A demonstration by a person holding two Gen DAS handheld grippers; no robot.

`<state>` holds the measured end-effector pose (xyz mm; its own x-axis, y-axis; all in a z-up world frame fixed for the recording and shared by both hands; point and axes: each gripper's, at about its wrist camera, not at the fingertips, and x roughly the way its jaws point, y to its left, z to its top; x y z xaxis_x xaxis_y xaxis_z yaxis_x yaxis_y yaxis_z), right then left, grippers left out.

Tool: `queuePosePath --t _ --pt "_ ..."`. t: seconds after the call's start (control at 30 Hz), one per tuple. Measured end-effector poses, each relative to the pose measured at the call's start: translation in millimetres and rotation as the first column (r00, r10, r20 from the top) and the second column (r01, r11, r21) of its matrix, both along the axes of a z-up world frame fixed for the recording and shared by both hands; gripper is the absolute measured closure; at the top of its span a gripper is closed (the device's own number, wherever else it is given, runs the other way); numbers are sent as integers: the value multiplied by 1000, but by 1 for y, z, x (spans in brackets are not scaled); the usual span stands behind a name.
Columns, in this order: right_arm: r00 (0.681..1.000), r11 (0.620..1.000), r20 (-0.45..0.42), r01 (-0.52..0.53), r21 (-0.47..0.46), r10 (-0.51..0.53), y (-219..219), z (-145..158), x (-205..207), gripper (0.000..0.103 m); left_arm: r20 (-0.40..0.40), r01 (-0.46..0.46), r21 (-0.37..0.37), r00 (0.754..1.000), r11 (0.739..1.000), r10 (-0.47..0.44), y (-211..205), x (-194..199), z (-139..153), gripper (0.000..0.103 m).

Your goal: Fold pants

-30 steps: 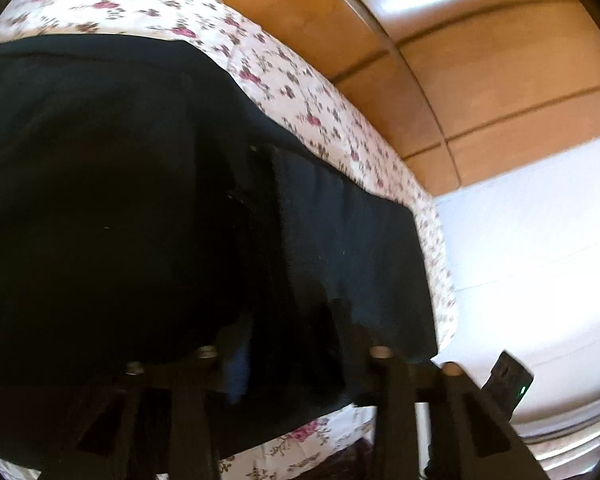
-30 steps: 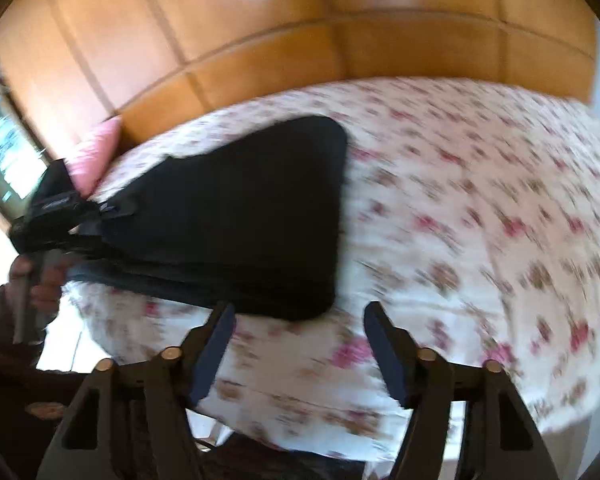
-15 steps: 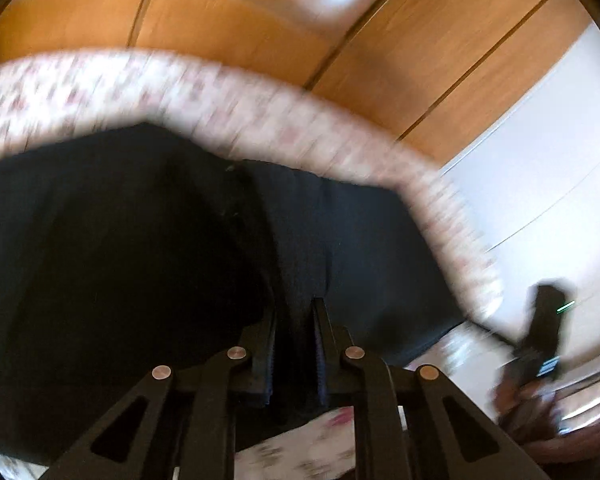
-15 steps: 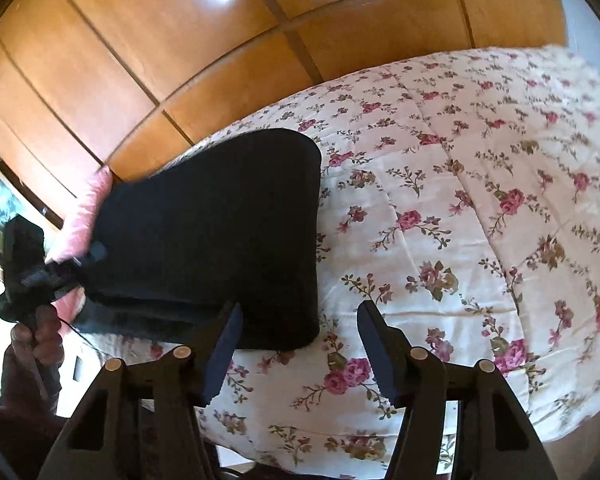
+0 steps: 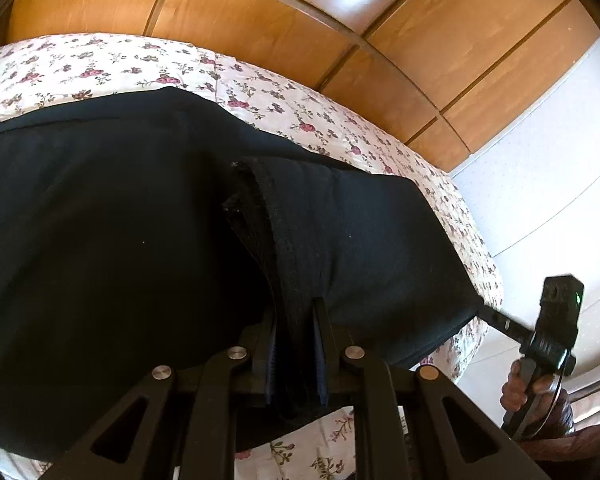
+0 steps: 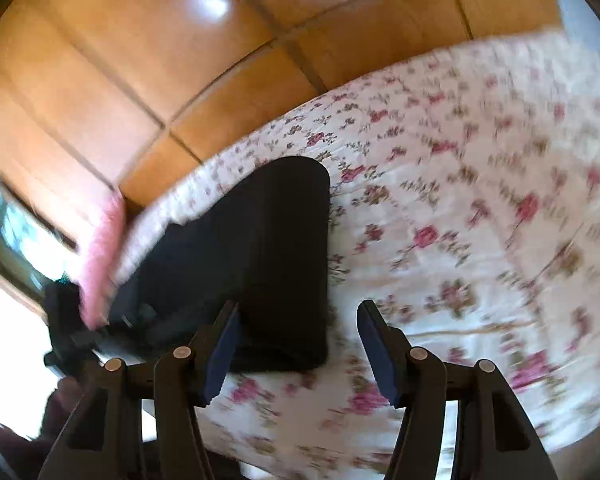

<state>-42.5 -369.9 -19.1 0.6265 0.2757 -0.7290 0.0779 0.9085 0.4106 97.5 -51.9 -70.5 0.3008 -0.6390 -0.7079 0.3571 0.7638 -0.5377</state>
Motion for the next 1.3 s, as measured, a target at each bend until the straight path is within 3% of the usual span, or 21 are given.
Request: queuePosePath --t 0.17,0.3,0.33,0.37,0.43,0.53,0.63,0.7,0.77,0.87,0.97,1.07,1.2,1.23,1.3 --pt "991 969 -59 -133 -206 123 29 -7 -7 42 -12 -2 -3 1000 1000 2 2 1 2 88" --pt "998 960 -54 -57 -273 44 30 -20 3 44 7 16 26 1000 1000 -16 -2 0 6 88" --pt "999 965 -36 -30 -262 21 28 -21 5 48 16 20 36 1000 999 -20 -4 0 8 88" --pt "1000 970 -15 -8 -244 4 27 -21 8 61 22 21 44 1000 999 -22 -4 0 9 88" --pt "1000 970 -1 -11 -244 11 31 -22 8 79 39 36 86 998 996 -39 -7 -5 12 88" --pt "999 970 -50 -21 -243 9 31 -36 3 82 50 39 106 998 994 -44 -6 -14 4 88" --pt "996 979 -86 -55 -198 39 25 -36 3 81 28 0 61 1000 998 -2 3 -12 4 85" --pt "986 967 -131 -131 -218 104 26 -31 1 67 36 -15 47 999 999 13 7 -13 7 81" --pt "975 952 -148 -197 -233 165 23 -19 -5 40 36 -19 12 999 1000 18 14 -15 11 78" --pt "976 944 -112 -210 -253 187 16 5 -10 40 16 -58 -68 998 996 59 31 -10 18 72" --pt "984 953 -15 -178 -243 180 15 33 2 40 -12 -112 -115 994 987 111 41 4 21 71" --pt "978 957 48 -189 -219 204 30 44 36 40 -39 -134 -109 991 985 131 34 20 22 71" --pt "967 952 52 -235 -197 249 60 36 83 40 -52 -150 -65 988 987 147 14 34 17 73" --pt "966 949 38 -245 -200 258 66 29 93 40 -26 -169 -6 985 986 169 9 35 15 81" --pt "967 945 -18 -254 -208 256 73 9 108 40 -20 -169 116 985 979 172 0 35 3 82"
